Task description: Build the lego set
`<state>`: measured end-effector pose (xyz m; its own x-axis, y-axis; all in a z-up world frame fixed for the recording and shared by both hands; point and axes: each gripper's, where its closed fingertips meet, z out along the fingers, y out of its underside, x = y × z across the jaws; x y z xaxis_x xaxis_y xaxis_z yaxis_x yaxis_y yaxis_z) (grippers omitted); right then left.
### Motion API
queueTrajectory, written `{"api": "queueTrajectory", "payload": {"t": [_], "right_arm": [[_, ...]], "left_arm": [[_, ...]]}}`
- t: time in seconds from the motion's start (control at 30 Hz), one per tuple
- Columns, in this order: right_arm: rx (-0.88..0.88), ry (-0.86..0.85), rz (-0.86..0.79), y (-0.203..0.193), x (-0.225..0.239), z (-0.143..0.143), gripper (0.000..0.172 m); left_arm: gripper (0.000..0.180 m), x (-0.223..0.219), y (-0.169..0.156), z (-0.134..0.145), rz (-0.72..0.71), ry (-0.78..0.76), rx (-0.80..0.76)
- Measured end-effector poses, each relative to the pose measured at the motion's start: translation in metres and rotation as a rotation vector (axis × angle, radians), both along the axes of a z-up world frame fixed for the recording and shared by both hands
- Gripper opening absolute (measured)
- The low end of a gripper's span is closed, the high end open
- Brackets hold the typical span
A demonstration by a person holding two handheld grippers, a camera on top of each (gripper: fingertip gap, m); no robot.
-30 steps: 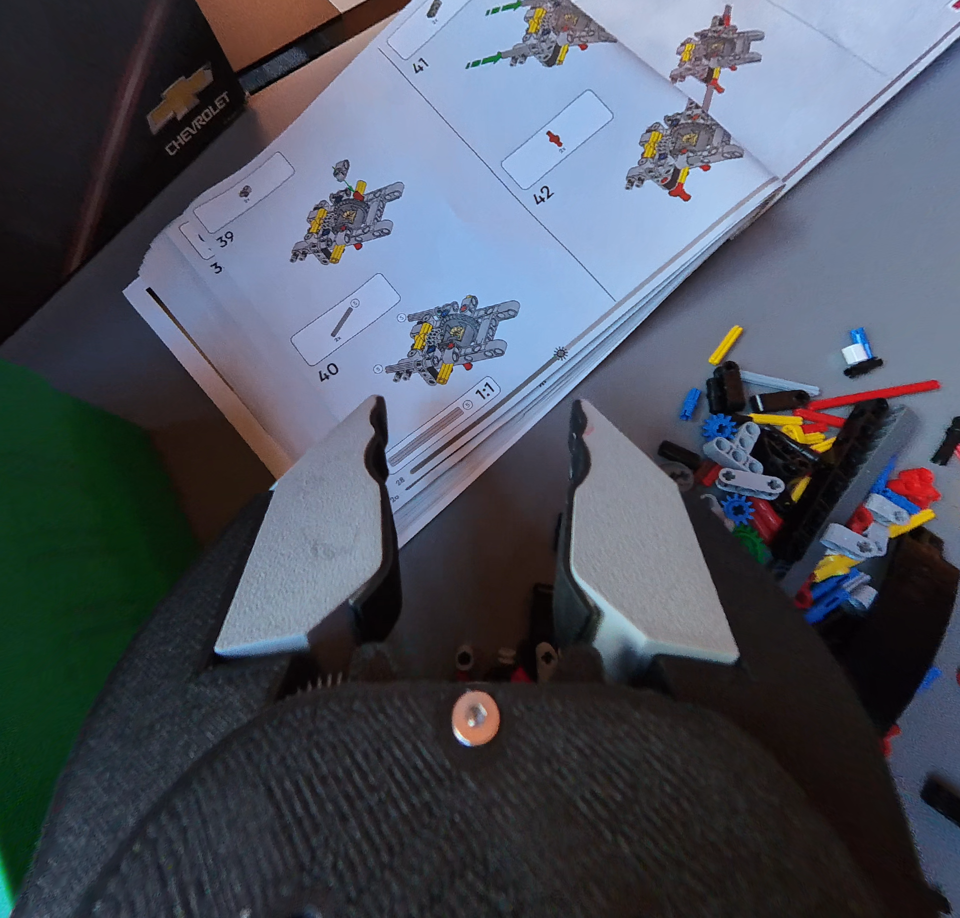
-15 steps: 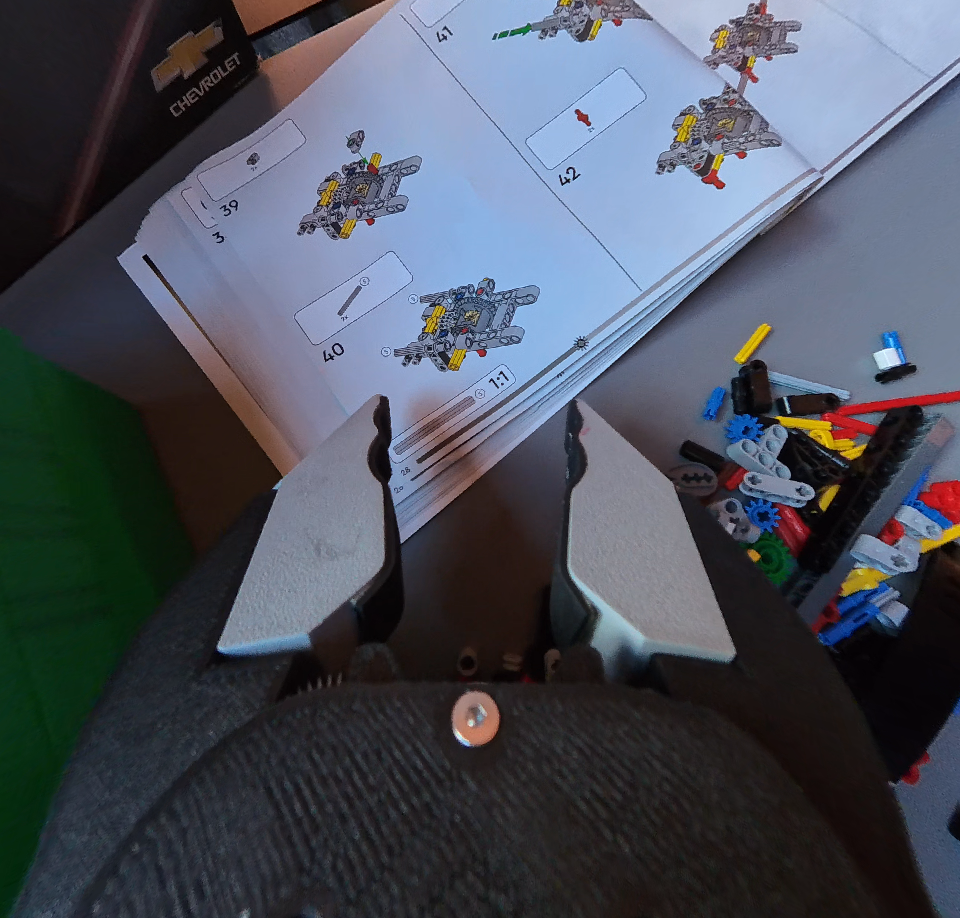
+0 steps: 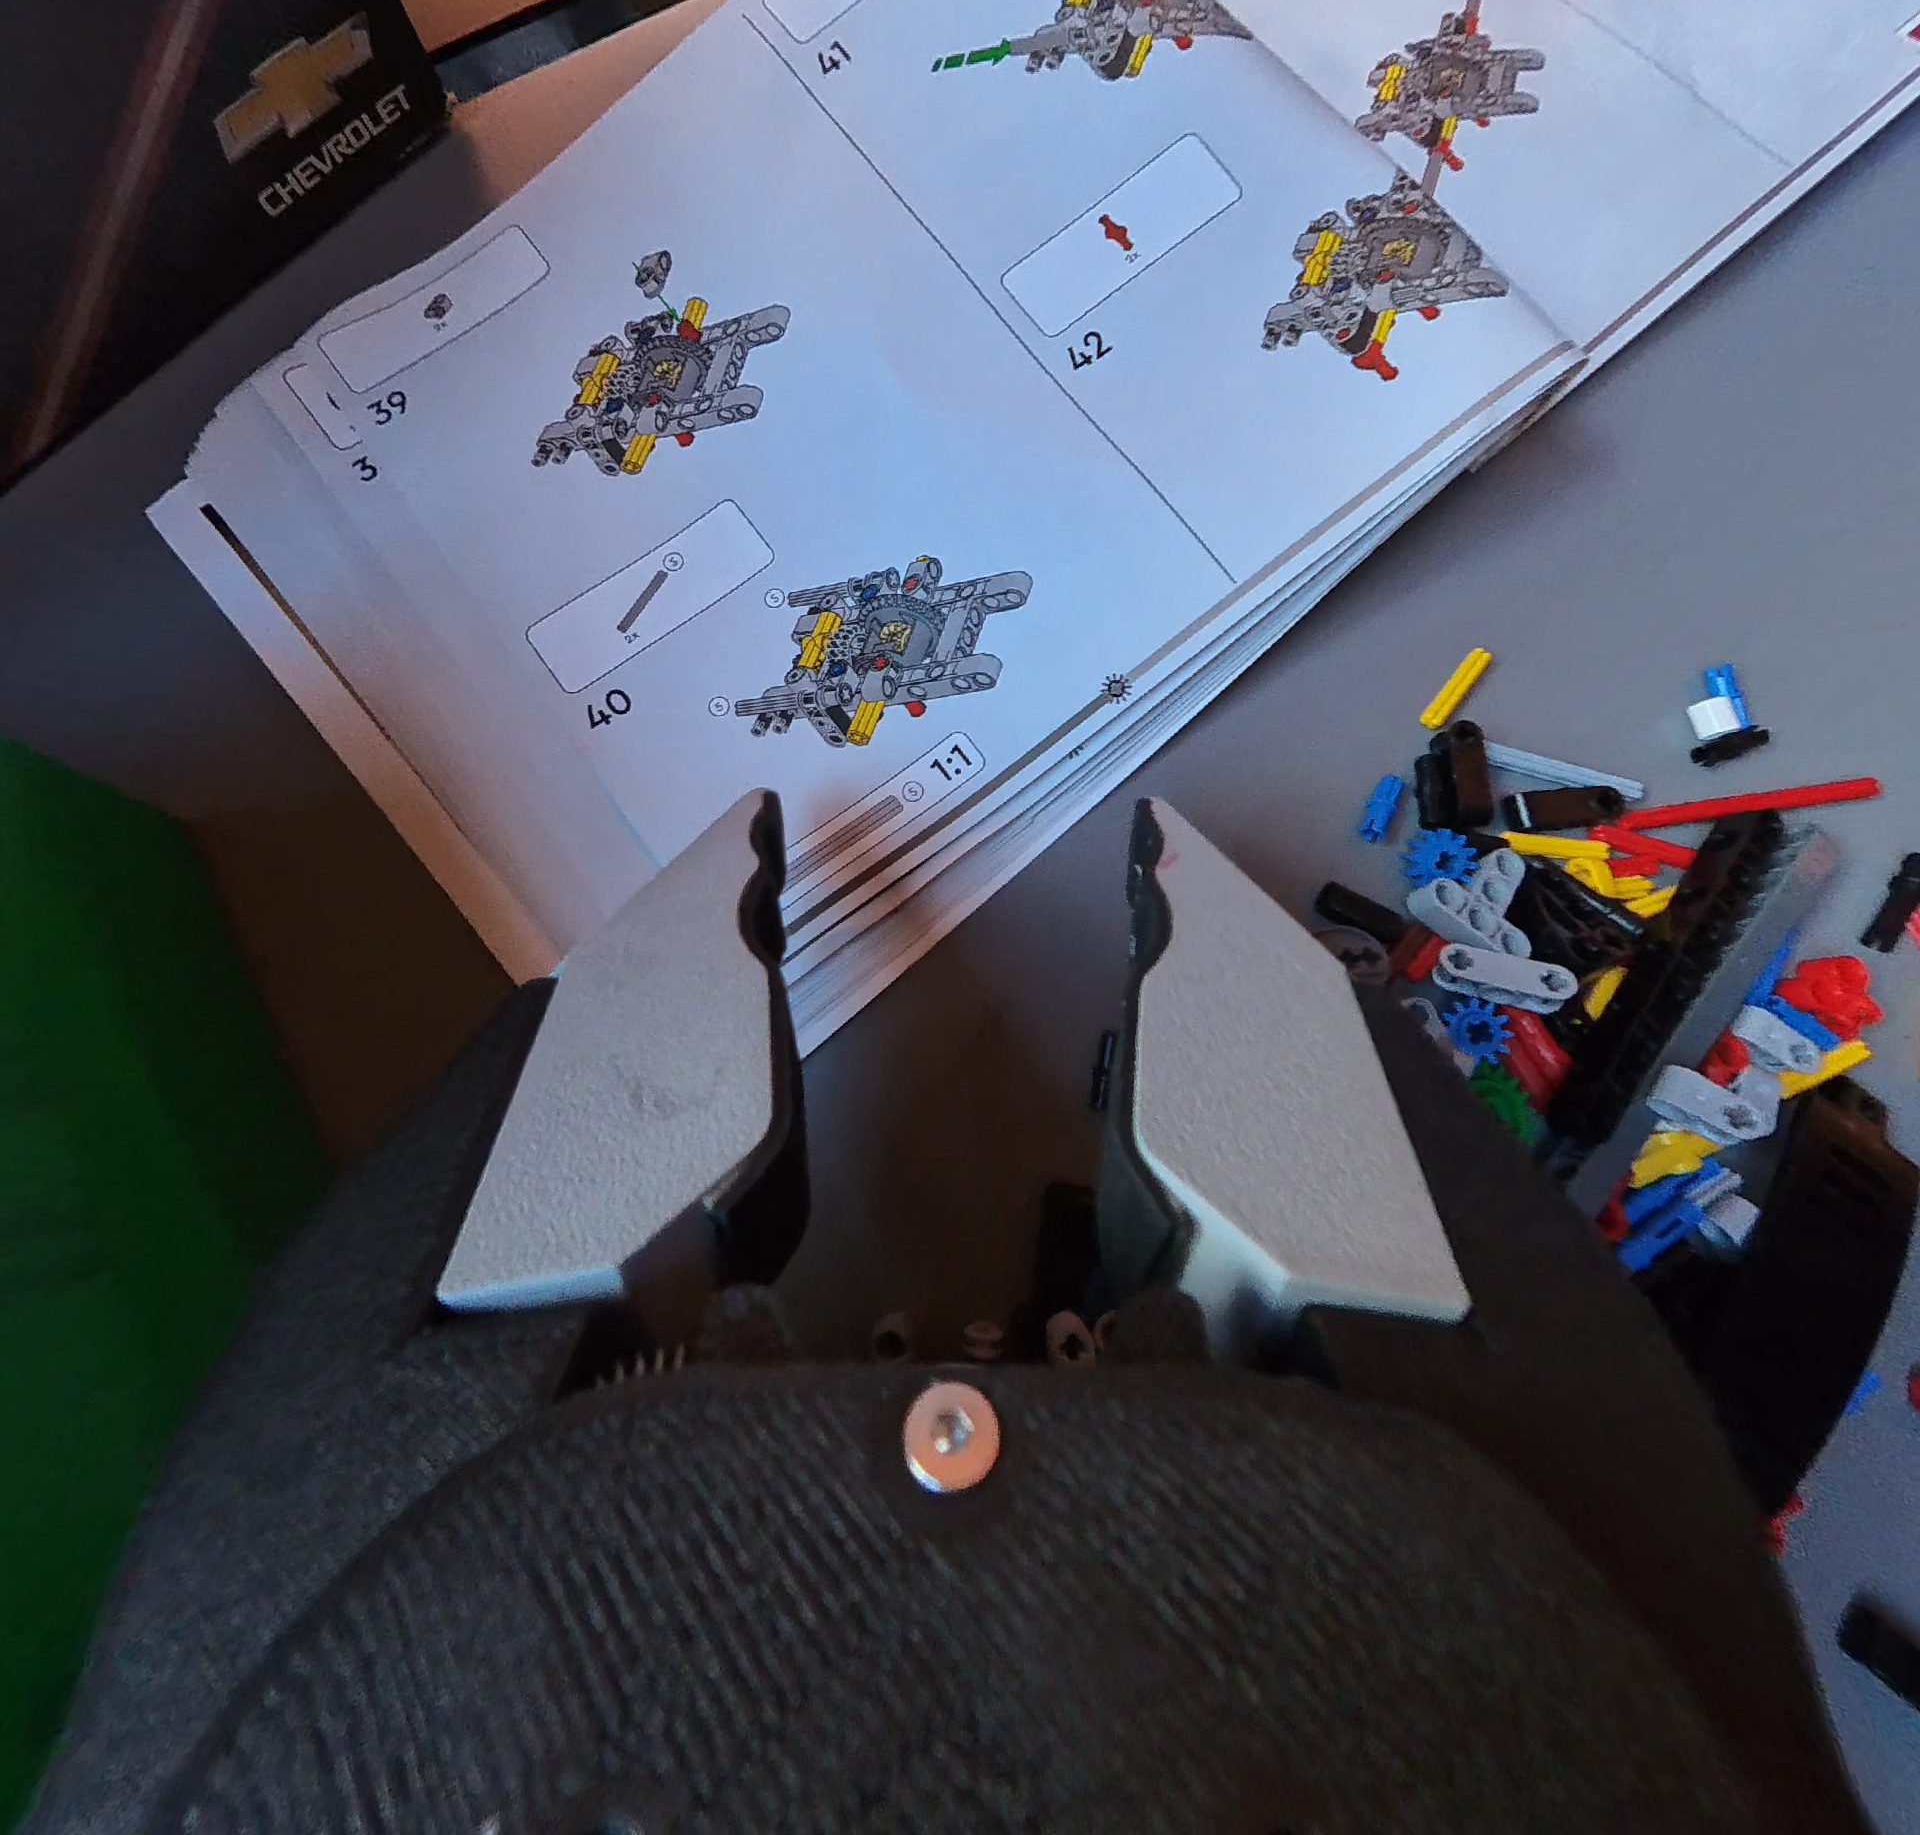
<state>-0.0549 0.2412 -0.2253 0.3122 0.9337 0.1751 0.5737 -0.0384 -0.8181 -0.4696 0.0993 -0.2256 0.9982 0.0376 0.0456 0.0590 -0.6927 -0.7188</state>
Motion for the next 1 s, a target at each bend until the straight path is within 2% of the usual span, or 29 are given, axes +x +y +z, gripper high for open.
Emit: {"api": "queueTrajectory", "payload": {"t": [0.23, 1.0], "right_arm": [[0.003, -0.006, -0.018, 0.005, 0.0, -0.001, 0.025], [0.116, 0.118, -0.043, 0.006, 0.004, 0.023, 0.025]], "left_arm": [[0.065, 0.001, 0.002, 0.001, 0.008, -0.018, 0.011], [0.064, -0.001, 0.001, 0.003, 0.018, -0.028, 0.028]]}}
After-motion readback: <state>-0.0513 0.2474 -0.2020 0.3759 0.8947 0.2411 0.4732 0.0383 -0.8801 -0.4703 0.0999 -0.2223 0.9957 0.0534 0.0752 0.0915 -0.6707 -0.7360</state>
